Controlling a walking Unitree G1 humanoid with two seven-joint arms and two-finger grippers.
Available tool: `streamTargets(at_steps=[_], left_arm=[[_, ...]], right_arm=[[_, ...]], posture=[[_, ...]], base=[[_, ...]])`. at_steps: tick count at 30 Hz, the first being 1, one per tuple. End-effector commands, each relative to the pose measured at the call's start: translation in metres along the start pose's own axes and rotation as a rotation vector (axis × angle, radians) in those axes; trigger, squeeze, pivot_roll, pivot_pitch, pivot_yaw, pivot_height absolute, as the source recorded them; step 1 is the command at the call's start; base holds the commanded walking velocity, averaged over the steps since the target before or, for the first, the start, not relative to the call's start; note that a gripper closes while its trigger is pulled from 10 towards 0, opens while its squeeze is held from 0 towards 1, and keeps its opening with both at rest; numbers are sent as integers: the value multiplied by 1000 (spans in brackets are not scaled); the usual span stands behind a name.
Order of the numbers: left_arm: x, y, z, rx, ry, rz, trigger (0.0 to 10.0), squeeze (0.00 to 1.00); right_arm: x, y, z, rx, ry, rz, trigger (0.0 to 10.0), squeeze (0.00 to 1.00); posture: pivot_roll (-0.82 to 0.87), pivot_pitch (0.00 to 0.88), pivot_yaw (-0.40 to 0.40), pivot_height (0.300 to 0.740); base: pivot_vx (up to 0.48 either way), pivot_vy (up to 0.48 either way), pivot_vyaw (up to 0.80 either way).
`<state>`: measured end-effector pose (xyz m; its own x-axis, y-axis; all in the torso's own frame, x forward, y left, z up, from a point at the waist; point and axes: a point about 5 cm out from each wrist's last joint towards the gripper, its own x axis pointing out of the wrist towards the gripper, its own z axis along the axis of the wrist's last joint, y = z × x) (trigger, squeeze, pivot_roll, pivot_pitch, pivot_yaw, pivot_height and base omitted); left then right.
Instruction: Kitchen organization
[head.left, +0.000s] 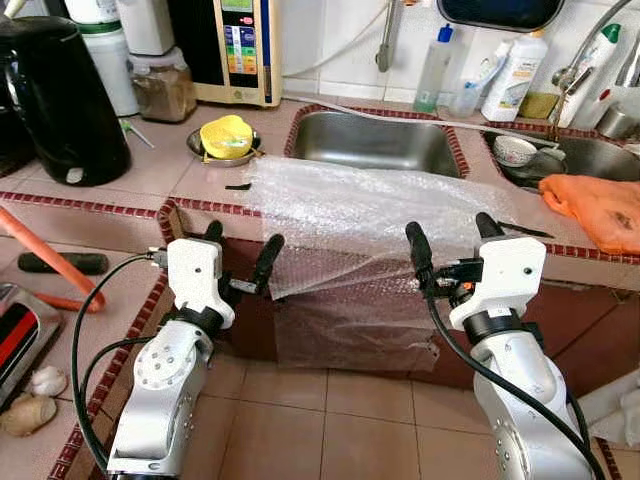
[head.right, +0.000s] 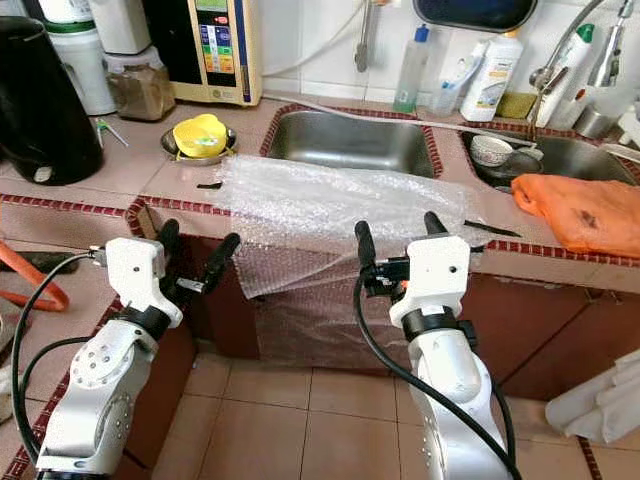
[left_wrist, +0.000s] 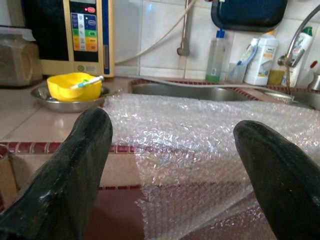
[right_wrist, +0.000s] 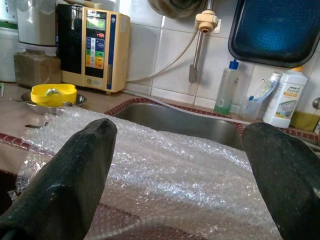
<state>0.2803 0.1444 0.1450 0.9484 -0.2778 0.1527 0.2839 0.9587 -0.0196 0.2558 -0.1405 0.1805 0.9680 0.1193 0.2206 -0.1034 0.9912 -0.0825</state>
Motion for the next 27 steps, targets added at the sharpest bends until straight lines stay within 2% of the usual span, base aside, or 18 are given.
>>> streamTargets(at_steps=[1,7,13,19,21,27], left_arm=[[3,1,9,-2,-29,-3,10000,0],[0,4,7,-4,-15,2,10000,0],[-1,7,5,-11,-5,16,10000,0],[-1,9,6,-3,-5,31,10000,0],[-1,11,5,-7,-1,44,10000,0],[-2,11,3,-6,6,45,10000,0]], right_arm=[[1,-3,6,-3,-21,-7,10000,0],[-1,-4,3,-10,-10,-14,10000,0],[-5,-7,-2,-20,11,-28,10000,0],[-10,-15,-9,-71,40,-90,10000,0],[-12,-23,-12,-69,51,-140,10000,0],[-12,-23,-13,-46,55,-121,10000,0]], posture=[[-40,10,-19,740],[-38,8,-18,740],[-37,9,-17,740],[-37,9,-17,740],[-39,7,-14,740],[-41,7,-15,740]], base=[[0,0,0],[0,0,0],[259,0,0],[284,0,0],[287,0,0],[311,0,0]])
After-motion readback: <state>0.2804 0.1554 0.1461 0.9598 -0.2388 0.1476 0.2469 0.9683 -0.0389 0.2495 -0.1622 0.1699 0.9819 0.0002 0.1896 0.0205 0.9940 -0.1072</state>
